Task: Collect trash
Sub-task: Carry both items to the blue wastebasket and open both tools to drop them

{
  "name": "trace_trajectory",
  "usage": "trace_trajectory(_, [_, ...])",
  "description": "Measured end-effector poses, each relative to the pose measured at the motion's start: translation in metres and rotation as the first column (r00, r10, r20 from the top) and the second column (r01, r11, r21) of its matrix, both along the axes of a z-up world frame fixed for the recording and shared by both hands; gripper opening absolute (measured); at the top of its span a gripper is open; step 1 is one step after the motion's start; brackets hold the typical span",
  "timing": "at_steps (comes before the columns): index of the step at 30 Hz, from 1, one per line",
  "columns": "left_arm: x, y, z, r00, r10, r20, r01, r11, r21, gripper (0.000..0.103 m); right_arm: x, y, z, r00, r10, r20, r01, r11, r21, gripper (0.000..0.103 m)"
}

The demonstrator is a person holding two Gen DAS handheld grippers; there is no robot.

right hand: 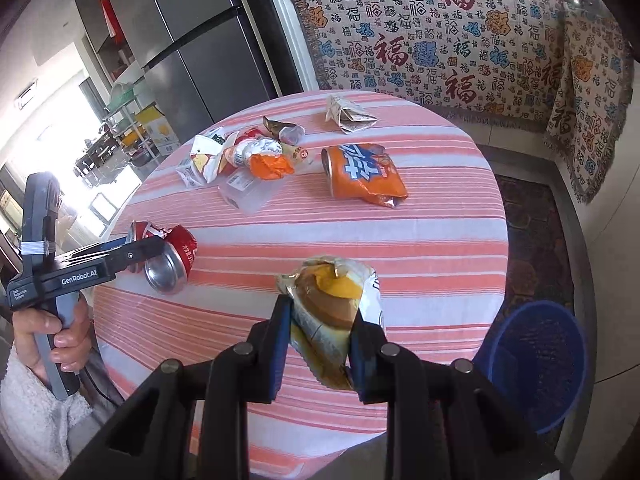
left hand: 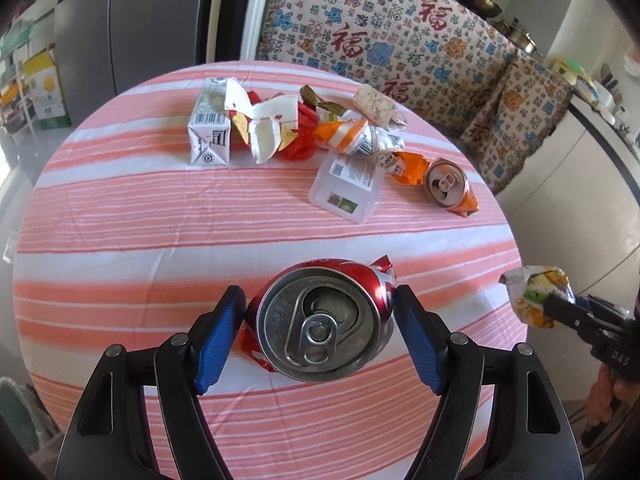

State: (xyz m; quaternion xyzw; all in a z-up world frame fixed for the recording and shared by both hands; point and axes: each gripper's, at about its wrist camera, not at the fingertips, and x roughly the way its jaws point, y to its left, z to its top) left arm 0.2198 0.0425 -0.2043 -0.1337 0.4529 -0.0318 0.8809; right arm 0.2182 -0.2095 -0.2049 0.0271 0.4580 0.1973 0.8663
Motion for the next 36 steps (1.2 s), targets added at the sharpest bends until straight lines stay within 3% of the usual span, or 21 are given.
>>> trace_trajectory(5, [0.002, -0.007, 0.005, 1.000, 0.005, 0.010, -0.005, 1.000, 0.021, 0.076, -0.003, -0.008, 0.003, 1.000, -0.008, 0.008, 0.008, 1.000, 0.014, 0.026])
trace_trajectory(9, [0.003, -0.003, 0.004, 1.000, 0.020, -0.004, -0.020, 1.000, -0.019, 0.076, -0.001, -0.012, -0.001, 1.000, -0.021, -0.006, 0.021, 1.000, 0.019, 0.026])
trace_trajectory(17, [0.010, -0.053, 0.031, 0.997, -0.076, 0.031, 0.077, 0.997, -0.027, 0.076, 0.000, -0.045, 0.009, 0.998, -0.064, -0.003, 0.064, 0.996, 0.069, 0.026])
trace_trajectory(21, [0.025, -0.108, 0.048, 0.984, -0.170, 0.055, 0.172, 0.984, -0.033, 0.076, 0.002, -0.091, 0.018, 0.990, -0.144, 0.002, 0.144, 0.988, 0.065, 0.026])
trace_trajectory(27, [0.054, -0.217, 0.057, 0.942, -0.328, 0.063, 0.332, 0.942, -0.050, 0.076, -0.002, -0.185, 0.026, 0.952, -0.305, -0.018, 0.305, 0.952, 0.032, 0.026])
trace_trajectory(31, [0.072, -0.294, 0.045, 0.906, -0.422, 0.043, 0.424, 0.902, -0.080, 0.076, 0.003, -0.239, 0.013, 0.911, -0.404, -0.079, 0.406, 0.913, 0.019, 0.026])
trace_trajectory(36, [0.089, -0.361, 0.015, 0.872, -0.490, -0.002, 0.488, 0.868, -0.091, 0.076, 0.012, -0.292, -0.017, 0.854, -0.502, -0.140, 0.509, 0.860, 0.022, 0.026])
